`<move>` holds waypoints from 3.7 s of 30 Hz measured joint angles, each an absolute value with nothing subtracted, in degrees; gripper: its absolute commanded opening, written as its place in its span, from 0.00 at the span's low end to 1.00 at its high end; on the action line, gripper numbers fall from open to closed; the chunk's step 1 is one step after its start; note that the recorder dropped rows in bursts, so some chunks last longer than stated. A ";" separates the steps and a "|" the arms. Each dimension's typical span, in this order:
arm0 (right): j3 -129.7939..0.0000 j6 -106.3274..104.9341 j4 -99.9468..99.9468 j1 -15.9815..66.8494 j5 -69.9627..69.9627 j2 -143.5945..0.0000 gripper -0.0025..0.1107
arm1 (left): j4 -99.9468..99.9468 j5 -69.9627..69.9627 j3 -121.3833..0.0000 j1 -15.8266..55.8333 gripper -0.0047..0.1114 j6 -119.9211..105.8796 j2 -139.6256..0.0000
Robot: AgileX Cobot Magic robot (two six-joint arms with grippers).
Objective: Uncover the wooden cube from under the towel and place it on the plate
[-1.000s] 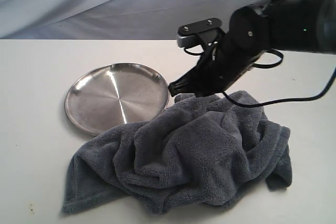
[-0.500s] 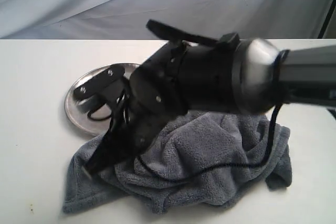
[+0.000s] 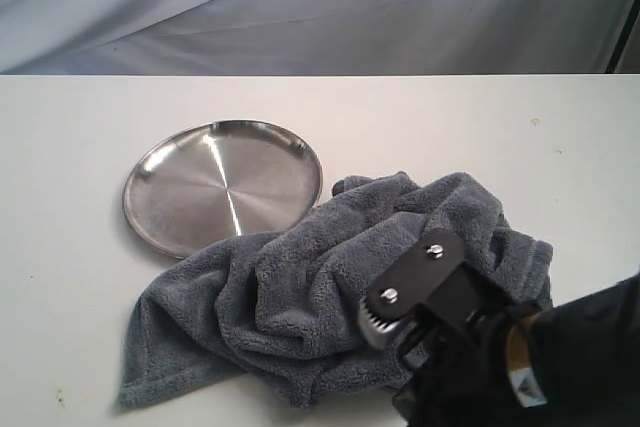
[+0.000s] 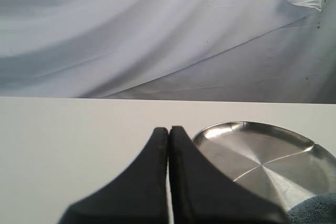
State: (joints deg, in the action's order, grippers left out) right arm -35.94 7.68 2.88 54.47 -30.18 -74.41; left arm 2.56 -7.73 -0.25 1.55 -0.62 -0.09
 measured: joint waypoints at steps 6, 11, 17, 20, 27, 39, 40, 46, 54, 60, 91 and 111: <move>-31.72 8.50 2.05 41.75 -29.81 -70.15 0.02 | 2.56 -7.73 -0.25 1.55 0.05 -0.62 -0.09; -31.49 8.55 0.80 22.90 -23.73 -70.18 0.02 | 2.56 -7.73 -0.25 1.55 0.05 -0.62 -0.09; -37.33 8.16 2.77 13.18 -16.48 -77.69 0.02 | 2.56 -7.73 -0.25 1.55 0.05 -0.62 -0.09; -43.48 7.23 2.81 13.31 -18.37 -83.12 0.02 | 2.56 -7.73 -0.25 1.55 0.05 -0.62 -0.09; -63.92 2.27 2.81 23.15 -29.88 -99.16 0.02 | 2.56 -7.73 -0.25 1.55 0.05 -0.62 -0.09; -75.09 1.06 4.19 40.21 -38.27 -104.42 0.02 | 2.56 -7.73 -0.25 1.55 0.05 -0.62 -0.09; -75.09 1.06 4.22 41.75 -38.79 -104.42 0.02 | 2.56 -7.73 -0.25 1.55 0.05 -0.62 -0.09; -73.96 1.06 4.45 49.99 -41.90 -104.31 0.02 | 2.56 -7.73 -0.25 1.55 0.05 -0.62 -0.09; -57.98 3.42 7.24 55.96 -32.98 -97.23 0.02 | 2.56 -7.73 -0.25 1.55 0.05 -0.62 -0.09; -43.30 4.63 8.44 53.99 -27.91 -87.45 0.02 | 2.56 -7.73 -0.25 1.55 0.05 -0.62 -0.09; -48.44 5.27 2.50 15.97 -31.71 -84.69 0.02 | 2.56 -7.73 -0.25 1.55 0.05 -0.62 -0.09; -78.82 2.60 2.42 35.40 -43.04 -108.75 0.02 | 2.56 -7.73 -0.25 1.55 0.05 -0.62 -0.09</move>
State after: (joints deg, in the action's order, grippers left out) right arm -78.82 2.60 2.42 35.40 -43.04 -108.75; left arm 2.56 -7.73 -0.25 1.55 -0.62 -0.09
